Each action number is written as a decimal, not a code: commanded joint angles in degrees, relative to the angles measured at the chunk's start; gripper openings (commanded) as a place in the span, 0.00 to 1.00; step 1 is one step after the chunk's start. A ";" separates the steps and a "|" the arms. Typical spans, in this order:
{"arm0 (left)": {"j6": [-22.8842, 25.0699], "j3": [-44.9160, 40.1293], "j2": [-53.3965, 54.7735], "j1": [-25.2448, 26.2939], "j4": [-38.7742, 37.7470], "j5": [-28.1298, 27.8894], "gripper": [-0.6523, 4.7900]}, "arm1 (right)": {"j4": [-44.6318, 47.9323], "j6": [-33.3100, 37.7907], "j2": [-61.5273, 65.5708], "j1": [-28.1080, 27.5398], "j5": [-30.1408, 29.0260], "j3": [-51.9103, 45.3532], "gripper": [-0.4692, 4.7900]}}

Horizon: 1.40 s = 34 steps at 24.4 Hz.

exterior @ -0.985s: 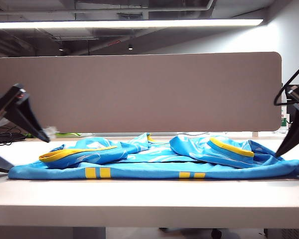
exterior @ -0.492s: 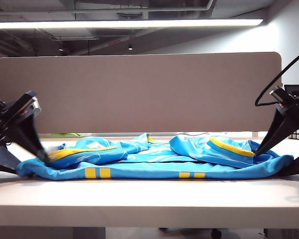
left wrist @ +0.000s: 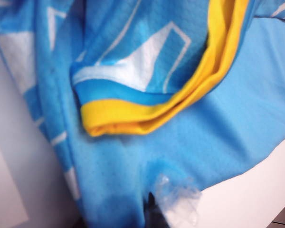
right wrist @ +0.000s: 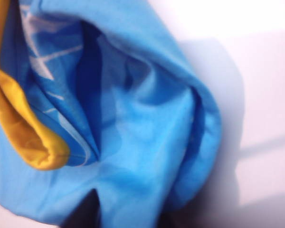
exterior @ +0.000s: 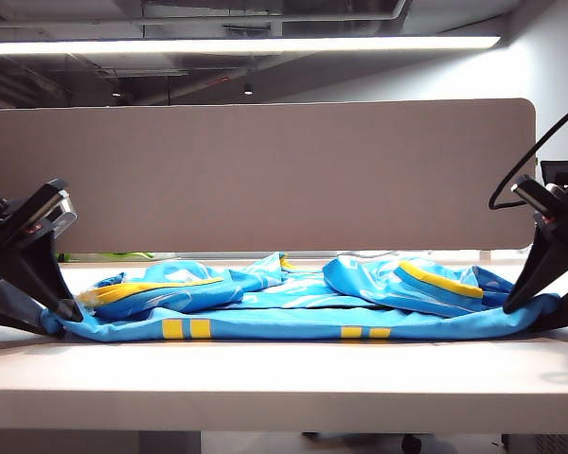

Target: Fold the bottom side of the soccer jersey horizontally towards the center, about one-third of the way, then fold the sleeve back towards the center, creating a straight line along the edge of the the soccer jersey, and finally fold the bottom of the soccer jersey up towards the top, creating a neat rectangle.

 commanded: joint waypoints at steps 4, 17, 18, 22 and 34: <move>0.31 -0.63 0.61 -0.11 -0.85 -3.58 0.11 | 0.02 0.11 0.13 0.04 1.64 -0.26 0.08; 2.43 -0.70 -25.11 -1.77 -24.90 -7.96 0.11 | -23.91 -6.82 -29.83 0.13 0.20 -4.42 0.08; 2.47 -0.76 -27.41 -2.23 -26.45 -9.35 0.11 | -25.44 -6.82 -32.79 0.13 -0.22 -5.03 0.08; -0.13 -1.88 -37.07 -5.46 -30.53 -12.11 0.11 | -30.93 -6.34 -45.70 0.72 -0.76 -5.99 0.08; -6.45 -0.57 -34.84 -9.29 -8.09 -14.84 0.11 | -14.40 -0.11 -44.78 0.66 3.32 -4.76 0.08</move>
